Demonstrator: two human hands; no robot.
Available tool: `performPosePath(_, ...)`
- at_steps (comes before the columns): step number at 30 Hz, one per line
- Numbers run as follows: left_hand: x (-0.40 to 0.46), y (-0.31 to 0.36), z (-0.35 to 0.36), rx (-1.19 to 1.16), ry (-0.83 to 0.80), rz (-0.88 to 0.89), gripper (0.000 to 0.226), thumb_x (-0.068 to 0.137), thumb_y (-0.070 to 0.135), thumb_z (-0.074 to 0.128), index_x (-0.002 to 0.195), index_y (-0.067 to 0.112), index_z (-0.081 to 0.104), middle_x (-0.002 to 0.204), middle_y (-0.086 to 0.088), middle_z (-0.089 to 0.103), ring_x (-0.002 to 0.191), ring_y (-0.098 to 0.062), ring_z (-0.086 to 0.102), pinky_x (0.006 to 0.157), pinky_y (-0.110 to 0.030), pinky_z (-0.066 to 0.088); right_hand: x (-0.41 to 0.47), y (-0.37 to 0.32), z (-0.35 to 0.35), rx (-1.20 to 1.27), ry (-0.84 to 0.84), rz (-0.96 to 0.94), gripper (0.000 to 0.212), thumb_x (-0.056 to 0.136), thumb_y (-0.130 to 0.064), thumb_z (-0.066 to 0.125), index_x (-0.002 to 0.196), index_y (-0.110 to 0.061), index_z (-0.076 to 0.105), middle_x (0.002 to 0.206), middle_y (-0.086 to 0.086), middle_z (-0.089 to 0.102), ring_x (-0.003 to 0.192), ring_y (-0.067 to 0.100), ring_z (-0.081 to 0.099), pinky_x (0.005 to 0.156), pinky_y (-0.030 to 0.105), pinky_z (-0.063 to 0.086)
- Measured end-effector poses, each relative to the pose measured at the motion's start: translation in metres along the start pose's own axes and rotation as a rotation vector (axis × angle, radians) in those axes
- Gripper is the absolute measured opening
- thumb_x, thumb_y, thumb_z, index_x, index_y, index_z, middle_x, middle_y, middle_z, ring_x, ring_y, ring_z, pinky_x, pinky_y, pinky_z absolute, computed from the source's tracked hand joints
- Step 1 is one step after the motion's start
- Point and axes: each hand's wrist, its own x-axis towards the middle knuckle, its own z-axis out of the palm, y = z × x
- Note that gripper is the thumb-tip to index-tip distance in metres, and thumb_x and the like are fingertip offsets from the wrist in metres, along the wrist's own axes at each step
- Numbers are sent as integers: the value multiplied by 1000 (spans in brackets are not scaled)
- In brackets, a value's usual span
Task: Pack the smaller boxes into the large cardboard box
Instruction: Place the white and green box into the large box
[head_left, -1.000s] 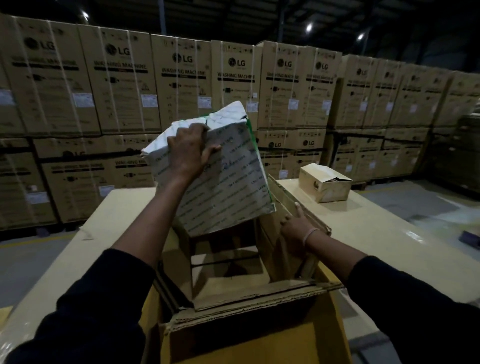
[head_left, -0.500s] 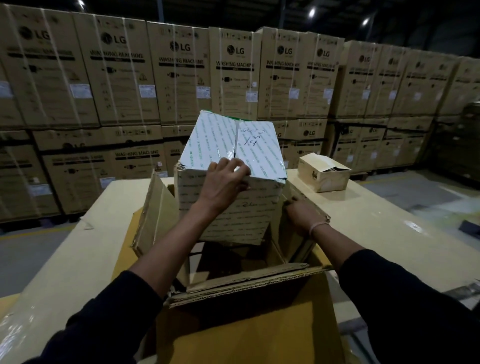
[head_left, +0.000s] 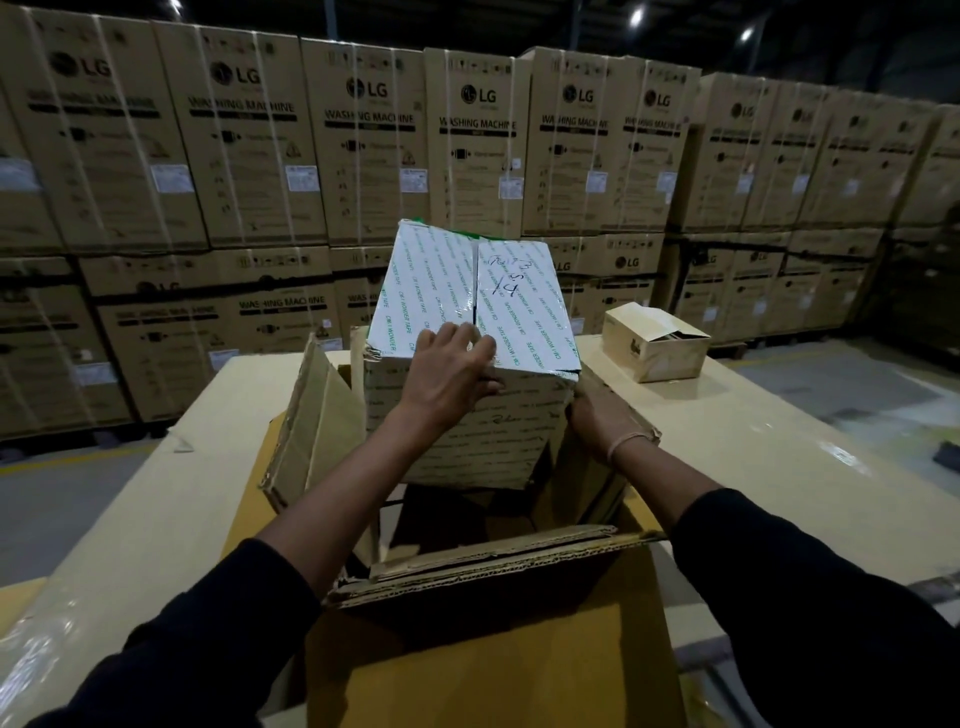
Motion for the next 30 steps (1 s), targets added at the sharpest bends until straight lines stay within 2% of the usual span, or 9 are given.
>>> performPosePath(5,-1,-24,-2,34,-42,-78,92,66,90,60,129,23,60,139,-6,53,131,-28,45,105,-47,31,6,-1,-7,211,-49,155,29,106,-17,47,121,1,65,124,25,66,112,40,63,88,40,51)
performPosePath(9,-12,-46,2,-27,-263,-156,124,50,109,40,148,34,46,161,-11,30,153,-31,17,121,-66,6,14,0,-27,977,-164,423,89,100,-76,18,125,-2,60,103,24,64,87,34,61,66,36,41)
performPosePath(12,-20,-59,13,-128,-413,-182,123,53,113,28,156,46,31,173,-5,0,158,-26,-12,116,-70,-18,17,9,-27,1441,-298,492,107,77,-100,24,138,-16,49,70,4,34,63,16,19,62,31,14)
performPosePath(17,-23,-84,28,-451,-373,-433,122,57,105,47,161,46,20,172,-1,-16,157,-28,-19,124,-66,6,20,-1,-22,1497,-404,307,79,88,-78,55,146,-24,52,77,6,49,62,19,35,64,33,16)
performPosePath(20,-29,-91,41,-531,-273,-509,123,62,88,65,164,42,12,168,-7,-31,154,-29,-25,127,-56,13,18,1,-4,1505,-393,219,61,102,-55,54,152,-22,51,112,2,66,88,21,64,69,31,48)
performPosePath(22,-34,-91,51,-575,-203,-608,121,65,81,71,163,43,10,166,-11,-34,156,-35,-10,124,-49,21,18,2,12,1468,-308,266,55,106,-41,55,155,-17,48,144,6,60,120,28,63,99,48,53)
performPosePath(24,-40,-90,58,-641,-209,-646,120,71,78,71,162,48,-1,171,-15,-15,155,-41,16,117,-49,36,18,-13,16,1598,-332,258,54,107,-35,57,157,-21,45,159,-1,45,146,25,45,121,51,36)
performPosePath(27,-47,-86,64,-650,-279,-545,117,78,81,60,156,51,-21,166,-14,32,136,-39,52,100,-46,53,19,-36,13,1610,-404,190,52,110,-39,46,158,-20,42,159,3,47,146,29,46,122,53,34)
performPosePath(30,-41,-82,64,-563,-265,-545,112,85,77,58,158,47,-22,149,-20,54,107,-38,68,86,-48,59,19,-38,17,1536,-396,142,55,111,-43,39,159,-17,41,158,11,48,145,37,46,121,55,34)
